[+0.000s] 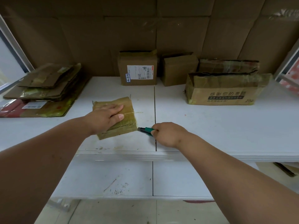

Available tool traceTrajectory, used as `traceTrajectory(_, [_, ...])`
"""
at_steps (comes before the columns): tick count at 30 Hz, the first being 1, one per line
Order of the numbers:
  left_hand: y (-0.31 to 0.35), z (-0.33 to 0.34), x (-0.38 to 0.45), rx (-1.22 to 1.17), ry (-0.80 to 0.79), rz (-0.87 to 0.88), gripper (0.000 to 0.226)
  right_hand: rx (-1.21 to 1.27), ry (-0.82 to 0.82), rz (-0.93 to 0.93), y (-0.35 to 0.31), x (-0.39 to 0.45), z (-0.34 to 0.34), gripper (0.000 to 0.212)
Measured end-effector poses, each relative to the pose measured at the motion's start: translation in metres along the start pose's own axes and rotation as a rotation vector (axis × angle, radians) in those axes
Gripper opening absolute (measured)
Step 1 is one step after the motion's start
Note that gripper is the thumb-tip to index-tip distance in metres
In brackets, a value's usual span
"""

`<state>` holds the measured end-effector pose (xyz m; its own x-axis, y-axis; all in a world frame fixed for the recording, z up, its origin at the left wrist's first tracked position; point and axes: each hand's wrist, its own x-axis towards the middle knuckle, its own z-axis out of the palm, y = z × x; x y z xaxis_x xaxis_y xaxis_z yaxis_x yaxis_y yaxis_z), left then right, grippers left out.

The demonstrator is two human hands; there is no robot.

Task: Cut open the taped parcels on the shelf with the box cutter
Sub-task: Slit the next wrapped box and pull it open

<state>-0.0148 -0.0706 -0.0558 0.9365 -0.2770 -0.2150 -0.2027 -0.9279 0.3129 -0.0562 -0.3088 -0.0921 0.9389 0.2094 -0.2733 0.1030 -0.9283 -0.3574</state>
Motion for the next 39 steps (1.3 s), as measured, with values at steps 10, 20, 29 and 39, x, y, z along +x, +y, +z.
traceTrajectory(10, [0.009, -0.011, 0.006, -0.204, 0.053, -0.158, 0.051, 0.509, 0.100, 0.133, -0.004, -0.009, -0.008, 0.030])
traceTrajectory(20, [0.017, -0.024, 0.015, -0.156, -0.044, -0.236, 0.063, 0.851, 0.051, 0.242, -0.017, -0.001, -0.001, 0.030])
traceTrajectory(29, [0.005, -0.025, 0.012, -0.083, -0.103, -0.158, 0.064, 0.745, 0.040, 0.261, -0.025, 0.004, 0.002, 0.037])
traceTrajectory(39, [0.011, -0.009, 0.012, -0.019, 0.074, -0.110, 0.052, 0.938, 0.141, 0.339, -0.042, 0.009, 0.012, 0.030])
